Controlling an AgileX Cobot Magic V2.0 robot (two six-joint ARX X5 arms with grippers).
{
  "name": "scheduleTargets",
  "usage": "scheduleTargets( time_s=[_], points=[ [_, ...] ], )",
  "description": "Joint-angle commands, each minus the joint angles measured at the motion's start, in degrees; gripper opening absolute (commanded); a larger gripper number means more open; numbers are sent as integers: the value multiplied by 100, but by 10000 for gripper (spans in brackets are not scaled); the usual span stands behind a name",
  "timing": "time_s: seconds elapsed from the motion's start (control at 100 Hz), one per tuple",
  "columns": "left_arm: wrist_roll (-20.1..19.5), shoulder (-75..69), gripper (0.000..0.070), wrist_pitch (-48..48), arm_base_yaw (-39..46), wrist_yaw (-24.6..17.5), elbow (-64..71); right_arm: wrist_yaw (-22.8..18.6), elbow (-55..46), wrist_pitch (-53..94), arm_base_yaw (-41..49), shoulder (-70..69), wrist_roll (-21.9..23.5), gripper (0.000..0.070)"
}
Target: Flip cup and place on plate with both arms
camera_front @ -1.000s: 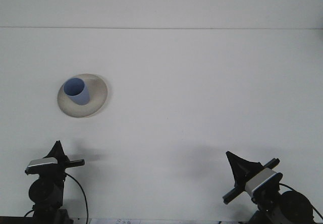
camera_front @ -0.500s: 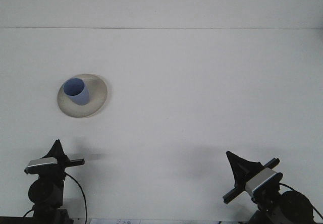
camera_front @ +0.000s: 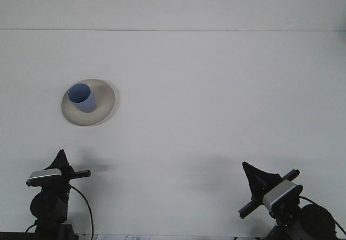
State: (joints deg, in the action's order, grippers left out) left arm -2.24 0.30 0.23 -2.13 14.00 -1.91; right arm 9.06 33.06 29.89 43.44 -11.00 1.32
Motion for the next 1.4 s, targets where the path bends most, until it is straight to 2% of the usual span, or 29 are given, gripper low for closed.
scheduleTargets(
  time_s=[0.0, 0.09, 0.29, 0.39, 0.44, 0.6, 0.73, 0.81, 1.39],
  points=[
    [-48, -13, 14, 79, -2, 11, 111, 0, 26, -72, -22, -28, 17, 4],
    [-48, -13, 14, 79, -2, 11, 111, -83, 17, -72, -553, -28, -136, 4],
    [-48, -13, 14, 81, -2, 11, 111, -1064, -846, -1294, -2662, 197, -400, 4],
    [-48, -13, 14, 81, -2, 11, 111, -1670, -1635, -2052, -3591, 490, -310, 4],
    [-48, -13, 14, 81, -2, 11, 111, -1810, -1996, -2317, -3875, 629, -195, 4],
    [-48, -13, 14, 83, -2, 11, 111, -1725, -2859, -2721, -4249, 942, 144, 4],
    [-48, -13, 14, 83, -2, 11, 111, -1314, -3241, -2741, -4328, 1093, 393, 4],
    [-48, -13, 14, 83, -2, 11, 111, -1200, -3235, -2570, -4374, 1093, 400, 4],
    [-48, -13, 14, 122, -2, 11, 111, -1215, -3233, -2732, -4382, 1093, 356, 4]
  ],
)
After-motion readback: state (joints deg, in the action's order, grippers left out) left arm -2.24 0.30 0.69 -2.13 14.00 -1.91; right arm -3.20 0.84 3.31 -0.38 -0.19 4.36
